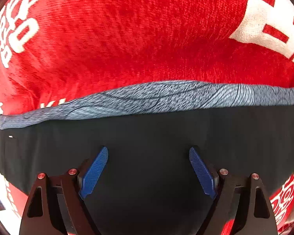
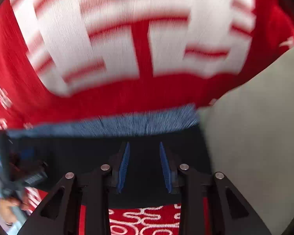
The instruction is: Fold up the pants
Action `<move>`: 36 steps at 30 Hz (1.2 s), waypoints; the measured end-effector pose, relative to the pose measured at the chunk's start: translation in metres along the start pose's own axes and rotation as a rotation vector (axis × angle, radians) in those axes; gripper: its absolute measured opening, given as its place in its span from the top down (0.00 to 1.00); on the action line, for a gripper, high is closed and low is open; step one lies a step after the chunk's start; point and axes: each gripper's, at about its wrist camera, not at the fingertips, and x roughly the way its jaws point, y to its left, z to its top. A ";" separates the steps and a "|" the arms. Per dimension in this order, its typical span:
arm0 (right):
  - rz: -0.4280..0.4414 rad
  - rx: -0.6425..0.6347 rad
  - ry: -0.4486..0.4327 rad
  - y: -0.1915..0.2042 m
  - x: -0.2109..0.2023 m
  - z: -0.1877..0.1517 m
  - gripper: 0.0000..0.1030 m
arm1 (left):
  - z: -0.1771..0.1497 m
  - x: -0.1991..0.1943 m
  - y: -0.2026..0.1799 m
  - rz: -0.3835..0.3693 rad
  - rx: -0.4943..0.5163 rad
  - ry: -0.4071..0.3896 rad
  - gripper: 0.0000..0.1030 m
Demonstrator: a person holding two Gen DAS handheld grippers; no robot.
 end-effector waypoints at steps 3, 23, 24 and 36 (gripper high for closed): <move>-0.102 -0.011 0.045 -0.012 0.042 -0.007 0.69 | 0.004 0.007 -0.003 0.007 -0.010 -0.016 0.01; -0.131 0.128 -0.010 0.041 -0.040 -0.103 0.49 | 0.034 0.004 0.188 0.087 -0.242 -0.048 0.00; -0.116 0.139 -0.015 0.052 -0.047 -0.106 0.47 | 0.030 -0.001 0.198 0.082 -0.235 -0.051 0.00; 0.273 0.266 0.063 0.214 -0.034 -0.160 0.45 | -0.043 -0.005 0.410 0.282 -0.255 0.016 0.00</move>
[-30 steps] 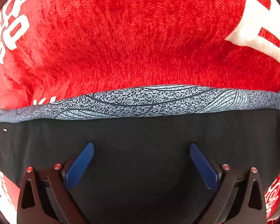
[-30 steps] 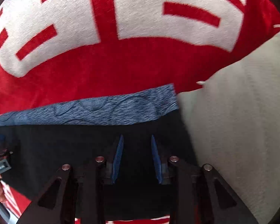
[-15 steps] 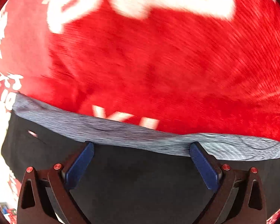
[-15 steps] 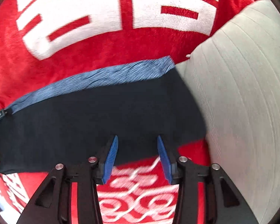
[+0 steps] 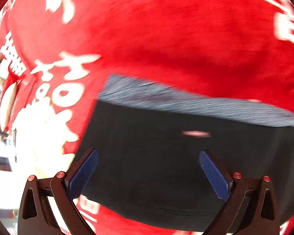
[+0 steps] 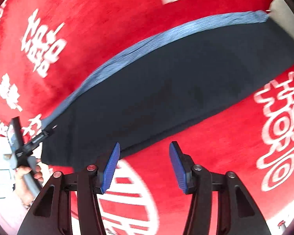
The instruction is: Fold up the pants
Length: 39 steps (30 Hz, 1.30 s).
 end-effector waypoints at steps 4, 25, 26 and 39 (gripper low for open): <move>0.044 0.020 0.055 0.002 0.018 0.002 0.45 | -0.004 0.036 0.021 -0.104 -0.072 0.046 0.00; 0.183 0.154 0.136 0.039 0.078 -0.009 0.45 | -0.011 0.017 0.014 -0.148 0.003 -0.022 0.00; 0.191 0.152 0.139 0.039 0.079 -0.010 0.45 | -0.014 0.008 0.011 -0.167 0.011 -0.038 0.00; 0.332 0.159 0.169 0.068 0.112 -0.013 0.45 | -0.039 0.025 -0.026 -0.133 0.140 -0.053 0.00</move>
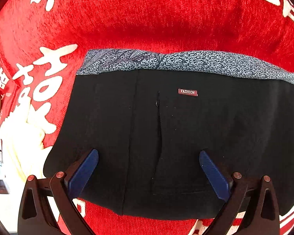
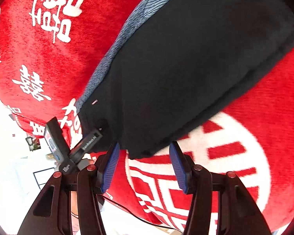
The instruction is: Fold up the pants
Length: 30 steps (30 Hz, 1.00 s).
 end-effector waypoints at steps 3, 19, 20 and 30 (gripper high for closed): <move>0.033 0.034 -0.015 -0.002 0.008 0.006 0.45 | -0.001 0.000 0.000 -0.012 0.014 -0.011 0.00; -0.083 0.007 -0.016 -0.006 0.002 -0.005 0.81 | 0.001 -0.008 0.002 -0.017 0.091 0.044 0.00; -0.109 -0.023 -0.023 -0.002 -0.005 -0.005 0.76 | 0.003 -0.016 -0.003 -0.040 0.086 0.028 0.00; -0.423 -0.231 -0.243 0.009 -0.072 0.056 0.72 | 0.012 -0.039 -0.129 -0.163 0.214 0.010 0.00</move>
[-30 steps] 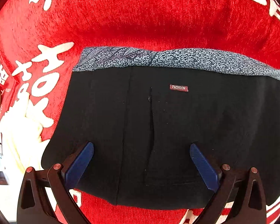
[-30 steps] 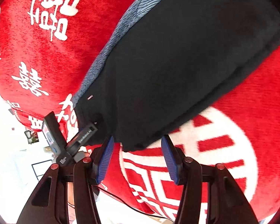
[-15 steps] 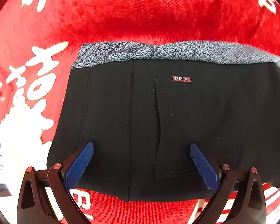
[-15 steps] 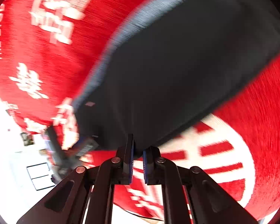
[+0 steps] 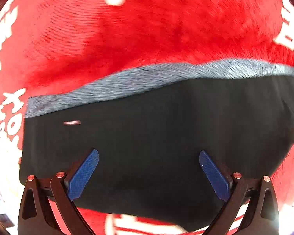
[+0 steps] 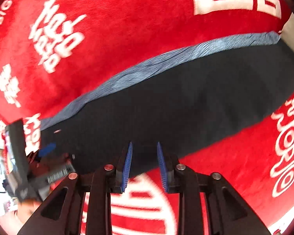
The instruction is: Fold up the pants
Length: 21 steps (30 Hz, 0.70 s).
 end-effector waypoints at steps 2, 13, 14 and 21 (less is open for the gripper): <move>-0.028 0.008 0.005 -0.014 0.006 0.005 0.72 | 0.000 0.014 -0.009 -0.006 -0.018 0.038 0.00; -0.047 0.002 0.030 -0.044 0.021 0.001 0.65 | 0.004 0.023 0.005 -0.076 -0.123 0.078 0.00; -0.050 -0.012 0.029 -0.041 0.020 0.002 0.63 | 0.004 0.023 0.005 -0.072 -0.128 0.078 0.00; 0.000 -0.004 0.059 -0.041 0.019 0.002 0.60 | 0.002 0.020 -0.003 -0.044 -0.127 0.074 0.00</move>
